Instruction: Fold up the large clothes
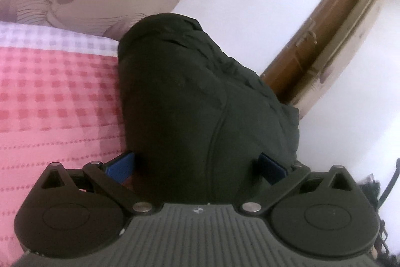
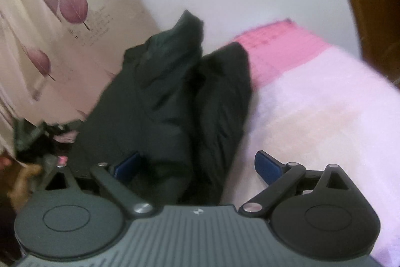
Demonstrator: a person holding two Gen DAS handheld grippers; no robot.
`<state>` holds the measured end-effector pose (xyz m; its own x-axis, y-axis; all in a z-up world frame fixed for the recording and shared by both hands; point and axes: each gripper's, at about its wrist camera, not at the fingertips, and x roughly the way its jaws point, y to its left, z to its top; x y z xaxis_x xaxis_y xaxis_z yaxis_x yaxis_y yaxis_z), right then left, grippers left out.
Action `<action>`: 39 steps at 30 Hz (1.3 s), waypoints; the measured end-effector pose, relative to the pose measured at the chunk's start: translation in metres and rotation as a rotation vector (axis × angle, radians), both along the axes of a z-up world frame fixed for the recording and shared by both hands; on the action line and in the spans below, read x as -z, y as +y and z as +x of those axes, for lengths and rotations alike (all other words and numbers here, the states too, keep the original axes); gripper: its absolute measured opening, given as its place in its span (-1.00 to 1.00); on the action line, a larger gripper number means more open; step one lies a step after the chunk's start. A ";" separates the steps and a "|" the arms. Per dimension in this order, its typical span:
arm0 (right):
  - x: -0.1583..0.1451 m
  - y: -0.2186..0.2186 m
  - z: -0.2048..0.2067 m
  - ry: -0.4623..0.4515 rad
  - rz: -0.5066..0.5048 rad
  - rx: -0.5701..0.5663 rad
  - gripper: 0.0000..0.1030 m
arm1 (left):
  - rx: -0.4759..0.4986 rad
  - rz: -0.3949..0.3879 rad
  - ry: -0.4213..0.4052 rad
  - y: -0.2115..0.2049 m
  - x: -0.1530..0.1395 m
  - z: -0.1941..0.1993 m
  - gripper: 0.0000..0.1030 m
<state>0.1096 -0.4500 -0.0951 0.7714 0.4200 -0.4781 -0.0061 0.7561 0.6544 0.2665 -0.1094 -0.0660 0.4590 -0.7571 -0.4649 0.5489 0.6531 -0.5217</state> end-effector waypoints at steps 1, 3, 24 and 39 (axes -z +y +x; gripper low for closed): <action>0.002 -0.003 0.008 0.008 0.025 -0.012 0.92 | 0.007 0.004 -0.002 -0.002 0.001 0.002 1.00; 0.008 -0.006 0.025 0.025 0.071 -0.051 0.93 | 0.020 0.002 -0.003 -0.003 0.003 0.007 1.00; 0.019 0.020 0.077 0.023 0.155 -0.211 0.56 | 0.120 -0.071 0.141 -0.005 0.025 0.037 1.00; 0.012 0.038 0.079 -0.011 0.118 -0.194 0.28 | 0.038 -0.011 -0.024 -0.014 0.018 0.007 0.64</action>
